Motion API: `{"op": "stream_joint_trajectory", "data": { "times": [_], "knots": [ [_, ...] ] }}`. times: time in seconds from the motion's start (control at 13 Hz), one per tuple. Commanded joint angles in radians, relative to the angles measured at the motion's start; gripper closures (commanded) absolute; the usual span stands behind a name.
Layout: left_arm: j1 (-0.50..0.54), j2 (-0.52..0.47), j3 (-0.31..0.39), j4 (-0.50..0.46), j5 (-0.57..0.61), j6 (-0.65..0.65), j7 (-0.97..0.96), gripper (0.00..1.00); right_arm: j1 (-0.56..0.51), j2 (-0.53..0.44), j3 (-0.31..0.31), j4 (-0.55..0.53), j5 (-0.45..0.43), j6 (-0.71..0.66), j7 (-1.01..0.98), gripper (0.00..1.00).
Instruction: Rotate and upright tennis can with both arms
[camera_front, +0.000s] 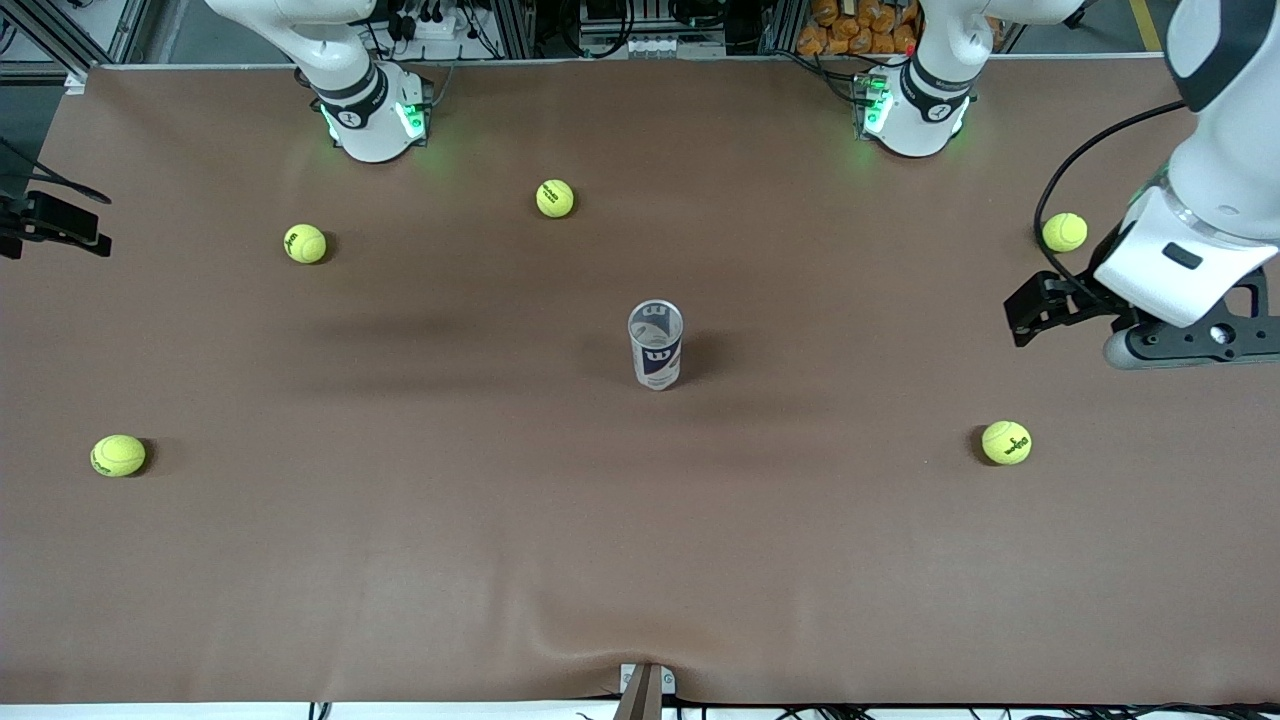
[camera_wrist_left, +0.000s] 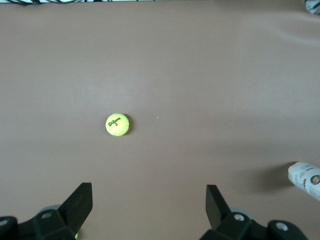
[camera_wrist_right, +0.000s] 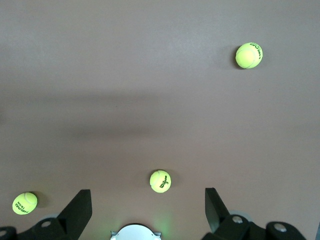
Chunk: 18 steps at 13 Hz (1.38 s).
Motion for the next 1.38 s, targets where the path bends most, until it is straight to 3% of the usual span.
{"op": "stream_joint_trajectory", "data": {
  "times": [0.0, 0.15, 0.31, 0.38, 0.54, 0.62, 0.85, 1.08, 1.31],
  "knots": [
    [0.036, -0.032, -0.014, -0.032, -0.022, -0.011, 0.029, 0.00, -0.013, -0.002, 0.009, -0.003, 0.001, 0.005, -0.014, 0.00],
    [0.134, -0.029, -0.018, -0.035, -0.110, -0.011, 0.099, 0.00, -0.013, -0.001, 0.009, -0.003, 0.001, 0.005, -0.014, 0.00],
    [0.164, -0.032, -0.026, -0.052, -0.117, -0.011, 0.108, 0.00, -0.013, -0.001, 0.011, -0.003, 0.001, 0.005, -0.014, 0.00],
    [0.191, -0.032, -0.059, -0.056, -0.117, -0.011, 0.107, 0.00, -0.013, -0.001, 0.009, -0.003, 0.001, 0.005, -0.014, 0.00],
    [0.353, -0.037, -0.222, -0.070, -0.112, -0.011, 0.107, 0.00, -0.013, -0.001, 0.009, -0.003, 0.001, 0.005, -0.015, 0.00],
    [0.387, -0.047, -0.256, -0.084, -0.100, -0.009, 0.108, 0.00, -0.013, -0.001, 0.009, -0.002, 0.001, 0.005, -0.015, 0.00],
    [0.388, -0.093, -0.259, -0.154, -0.097, 0.024, 0.108, 0.00, -0.015, -0.001, 0.009, -0.002, 0.001, 0.005, -0.015, 0.00],
    [0.391, -0.207, -0.258, -0.334, -0.097, 0.132, 0.111, 0.00, -0.013, -0.001, 0.009, -0.002, 0.001, 0.006, -0.015, 0.00],
    [0.386, -0.225, -0.252, -0.360, -0.098, 0.132, 0.111, 0.00, -0.015, -0.001, 0.009, -0.002, 0.001, 0.008, -0.014, 0.00]
  ]
}}
